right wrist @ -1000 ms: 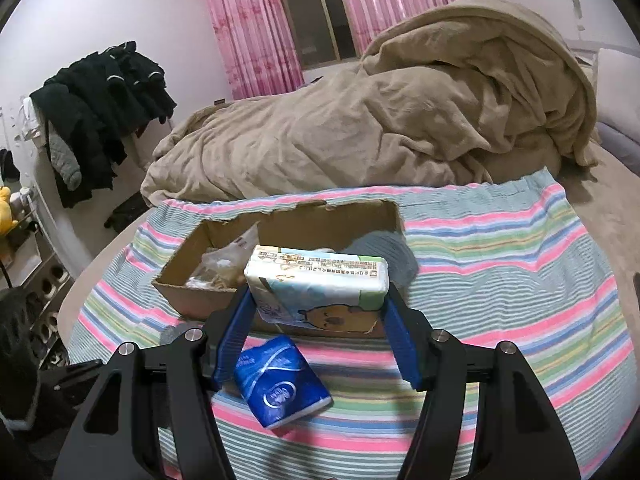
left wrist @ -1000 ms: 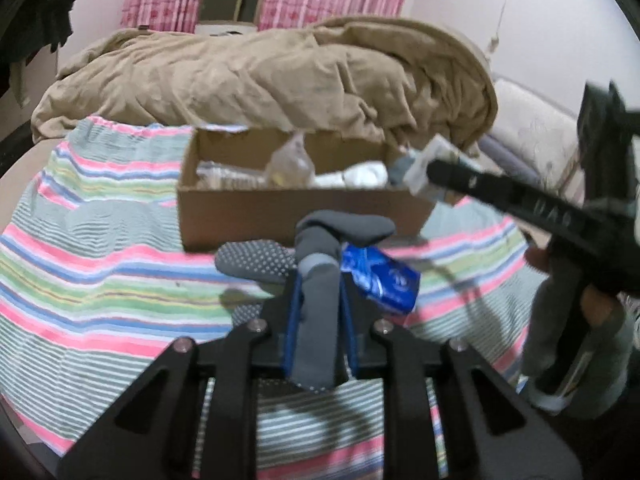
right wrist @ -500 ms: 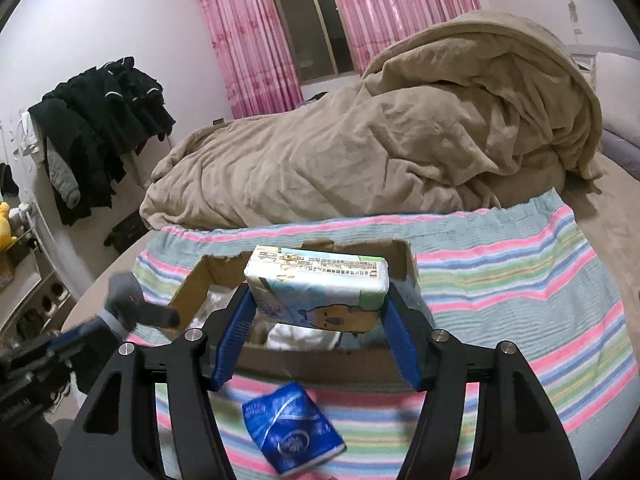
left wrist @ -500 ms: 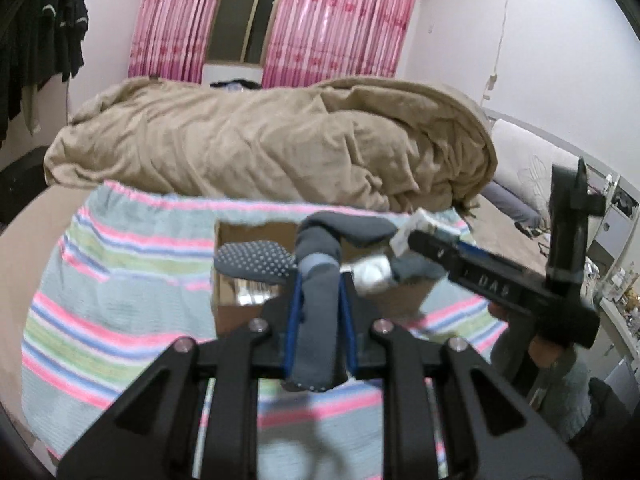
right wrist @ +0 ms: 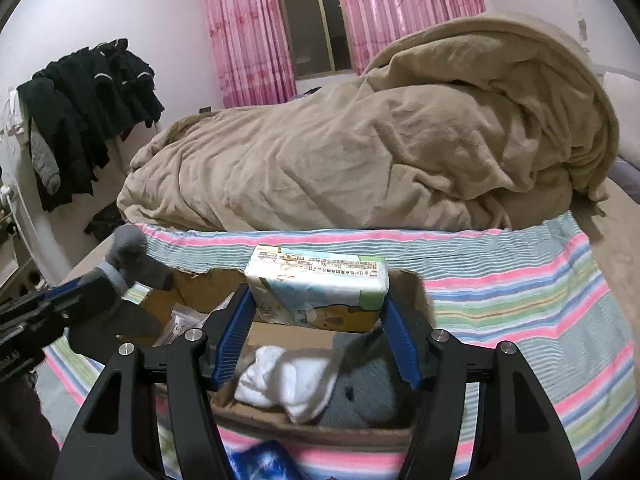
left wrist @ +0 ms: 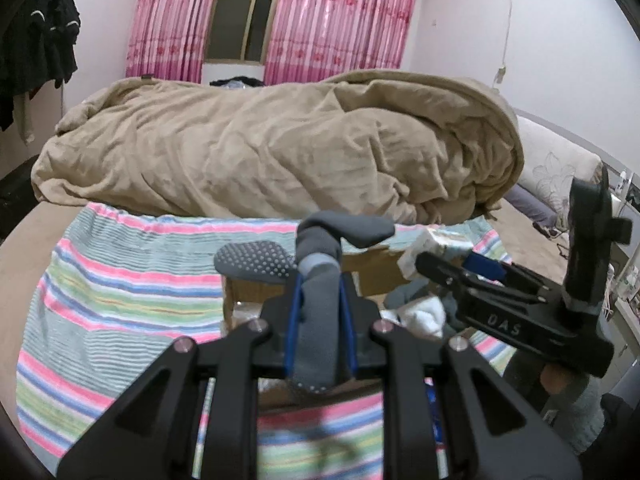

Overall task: Organize objects
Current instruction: 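Lower the gloves and tissue box into the cardboard box and open both tools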

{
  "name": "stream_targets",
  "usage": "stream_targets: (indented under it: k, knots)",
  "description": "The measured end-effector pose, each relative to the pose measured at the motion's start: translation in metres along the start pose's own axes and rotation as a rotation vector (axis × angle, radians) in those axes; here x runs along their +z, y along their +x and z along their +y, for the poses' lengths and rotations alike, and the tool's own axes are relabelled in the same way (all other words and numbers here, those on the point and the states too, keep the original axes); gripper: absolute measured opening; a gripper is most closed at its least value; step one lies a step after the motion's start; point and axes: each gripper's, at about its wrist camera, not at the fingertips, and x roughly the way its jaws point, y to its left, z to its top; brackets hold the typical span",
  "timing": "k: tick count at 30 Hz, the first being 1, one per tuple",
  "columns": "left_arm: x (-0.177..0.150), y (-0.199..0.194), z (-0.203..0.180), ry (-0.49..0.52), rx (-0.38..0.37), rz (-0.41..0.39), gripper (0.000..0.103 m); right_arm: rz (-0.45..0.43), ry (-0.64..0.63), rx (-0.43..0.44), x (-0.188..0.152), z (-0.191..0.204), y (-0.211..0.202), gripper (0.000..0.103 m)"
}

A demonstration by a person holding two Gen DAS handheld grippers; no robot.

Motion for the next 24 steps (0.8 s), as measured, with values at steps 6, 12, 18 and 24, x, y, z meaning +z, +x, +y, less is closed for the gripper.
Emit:
stream_targets:
  k: [6,12,18,24]
  knots:
    - [0.0,0.034,0.01,-0.001,0.007,0.055,0.019,0.042,0.016,0.061,0.008,0.005,0.029,0.066]
    - [-0.005,0.058,0.011,-0.017,-0.006,0.112,0.019,0.103,0.009,0.059,0.001,0.01,0.052,0.066]
    - [-0.01,0.061,0.009,-0.003,0.024,0.115,0.022,0.129,0.011,0.029,-0.004,0.01,0.058,0.068]
    - [-0.01,0.055,0.013,-0.016,0.064,0.105,0.03,0.098,0.017,0.038,-0.002,0.008,0.05,0.087]
